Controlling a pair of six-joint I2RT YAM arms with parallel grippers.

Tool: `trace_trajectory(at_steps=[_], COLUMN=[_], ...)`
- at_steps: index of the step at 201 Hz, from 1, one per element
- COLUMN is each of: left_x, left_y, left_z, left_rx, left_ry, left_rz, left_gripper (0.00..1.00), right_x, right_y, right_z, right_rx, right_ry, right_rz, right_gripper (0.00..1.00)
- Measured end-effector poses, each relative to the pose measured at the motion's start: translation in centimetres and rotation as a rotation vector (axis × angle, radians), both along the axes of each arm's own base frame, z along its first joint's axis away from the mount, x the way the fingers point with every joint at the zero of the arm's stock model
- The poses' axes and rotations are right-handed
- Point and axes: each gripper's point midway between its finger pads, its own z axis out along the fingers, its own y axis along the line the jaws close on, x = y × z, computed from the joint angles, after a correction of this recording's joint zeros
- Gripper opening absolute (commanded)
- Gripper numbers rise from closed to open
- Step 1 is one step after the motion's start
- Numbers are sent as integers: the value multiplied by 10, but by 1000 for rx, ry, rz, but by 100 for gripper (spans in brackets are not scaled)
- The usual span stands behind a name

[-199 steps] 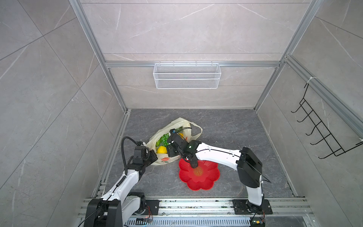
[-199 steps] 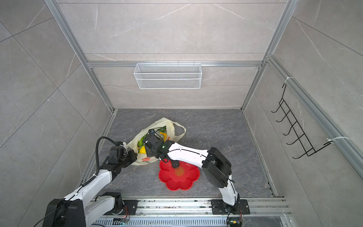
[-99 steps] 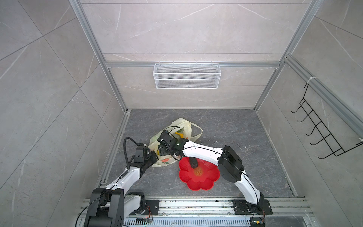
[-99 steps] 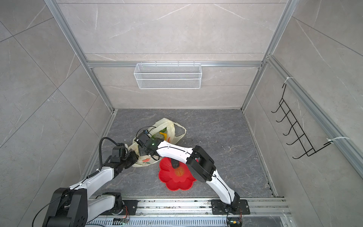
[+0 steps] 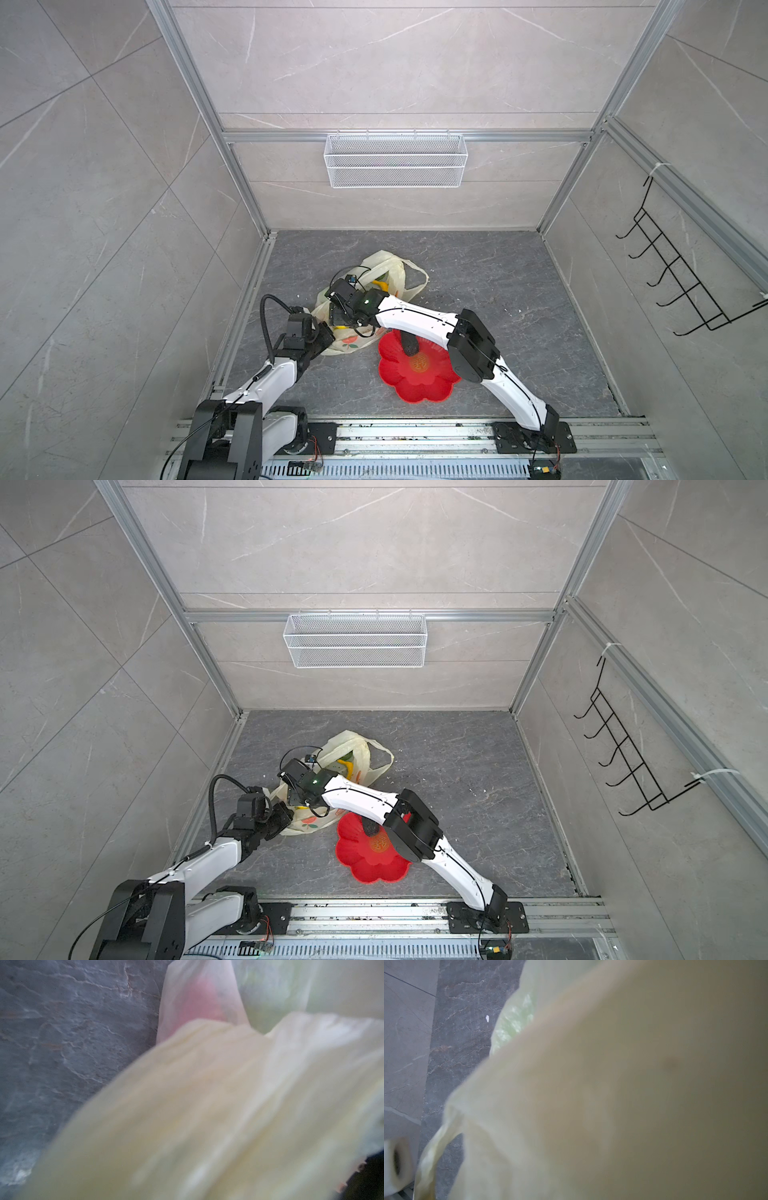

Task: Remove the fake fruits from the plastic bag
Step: 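Reach the right gripper into the bag toward the yellow bumpy fruit, then close the right gripper on the yellow bumpy fruit and lift it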

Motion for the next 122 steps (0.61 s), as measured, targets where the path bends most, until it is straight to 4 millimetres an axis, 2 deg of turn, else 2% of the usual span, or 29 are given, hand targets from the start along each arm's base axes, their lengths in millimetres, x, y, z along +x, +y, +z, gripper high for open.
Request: trace_trajectory(at_steps=[53, 122], left_x=[0, 0], left_y=[0, 0], left_z=[0, 2], left_rx=[0, -1], left_ry=[1, -7], left_rz=[1, 1], left_gripper=[0, 0], right_x=[0, 8], right_y=[-2, -3], right_z=[-18, -22], right_rx=[-40, -11], right_ry=[45, 50], right_rz=[-33, -49], right_gripper=[73, 59])
